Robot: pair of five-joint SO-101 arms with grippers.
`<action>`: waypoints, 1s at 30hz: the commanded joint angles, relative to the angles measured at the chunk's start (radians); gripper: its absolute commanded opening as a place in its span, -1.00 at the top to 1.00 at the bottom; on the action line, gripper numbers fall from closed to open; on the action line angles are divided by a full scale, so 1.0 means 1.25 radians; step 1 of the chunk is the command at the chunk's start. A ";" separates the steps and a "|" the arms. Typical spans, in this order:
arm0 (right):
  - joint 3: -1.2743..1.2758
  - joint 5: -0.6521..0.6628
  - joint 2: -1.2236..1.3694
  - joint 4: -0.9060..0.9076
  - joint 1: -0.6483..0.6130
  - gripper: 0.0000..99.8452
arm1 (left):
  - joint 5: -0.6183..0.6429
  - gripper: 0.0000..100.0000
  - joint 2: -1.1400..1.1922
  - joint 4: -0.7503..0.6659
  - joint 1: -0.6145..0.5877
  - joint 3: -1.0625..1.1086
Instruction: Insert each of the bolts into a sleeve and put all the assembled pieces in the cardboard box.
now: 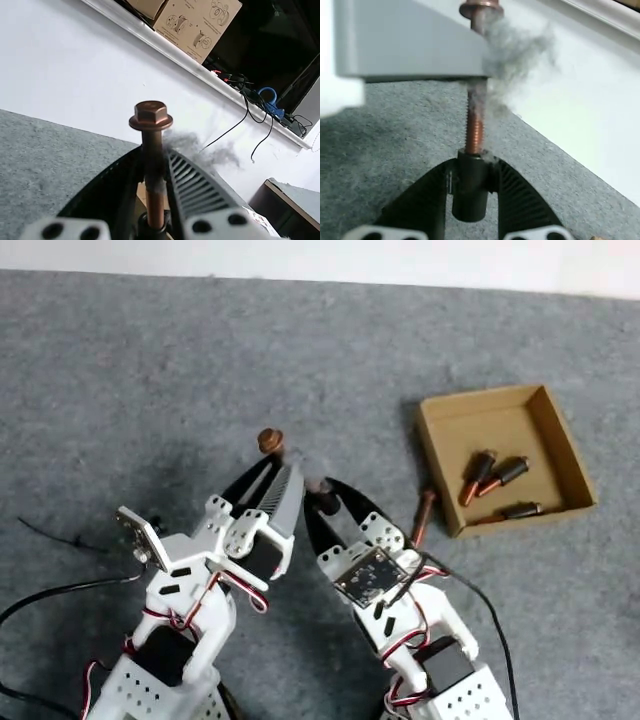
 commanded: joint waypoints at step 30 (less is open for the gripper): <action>0.100 0.001 -0.014 -0.014 0.015 0.99 | 0.000 0.98 0.312 0.004 0.025 -0.115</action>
